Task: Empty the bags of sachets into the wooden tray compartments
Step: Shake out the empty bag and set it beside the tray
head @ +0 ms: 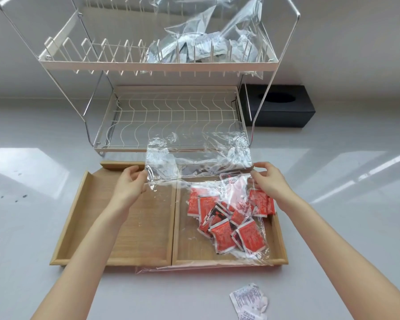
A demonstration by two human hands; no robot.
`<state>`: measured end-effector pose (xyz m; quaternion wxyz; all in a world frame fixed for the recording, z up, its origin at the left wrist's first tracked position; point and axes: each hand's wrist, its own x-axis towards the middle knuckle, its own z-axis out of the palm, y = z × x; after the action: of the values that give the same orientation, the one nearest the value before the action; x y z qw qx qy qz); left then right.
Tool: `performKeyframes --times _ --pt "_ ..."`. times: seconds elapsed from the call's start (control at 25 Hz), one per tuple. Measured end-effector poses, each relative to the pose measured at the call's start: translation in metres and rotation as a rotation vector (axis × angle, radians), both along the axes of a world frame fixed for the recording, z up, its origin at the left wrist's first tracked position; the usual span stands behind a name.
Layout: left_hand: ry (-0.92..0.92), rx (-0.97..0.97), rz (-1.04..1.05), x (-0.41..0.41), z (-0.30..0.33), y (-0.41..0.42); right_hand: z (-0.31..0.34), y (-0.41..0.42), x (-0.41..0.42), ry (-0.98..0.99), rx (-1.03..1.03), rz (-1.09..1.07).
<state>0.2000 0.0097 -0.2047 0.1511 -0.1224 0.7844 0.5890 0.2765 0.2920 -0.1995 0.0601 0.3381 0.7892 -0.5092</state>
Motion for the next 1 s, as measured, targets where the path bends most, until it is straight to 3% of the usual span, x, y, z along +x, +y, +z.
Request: performKeyframes --times 0.28,0.48,0.72,1.0 --pt "0.1 0.083 -0.17 0.011 0.014 -0.01 0.007 -0.001 0.006 0.107 -0.009 -0.03" --pt "0.157 -0.058 -0.383 0.025 0.035 -0.021 0.028 -0.003 0.02 0.283 -0.079 -0.049" --pt "0.33 -0.149 -0.37 0.04 0.069 -0.031 0.056 -0.002 0.042 0.41 0.008 0.004" --pt "0.576 -0.18 -0.241 0.062 0.114 -0.026 0.094 0.007 0.06 0.564 0.259 0.046"
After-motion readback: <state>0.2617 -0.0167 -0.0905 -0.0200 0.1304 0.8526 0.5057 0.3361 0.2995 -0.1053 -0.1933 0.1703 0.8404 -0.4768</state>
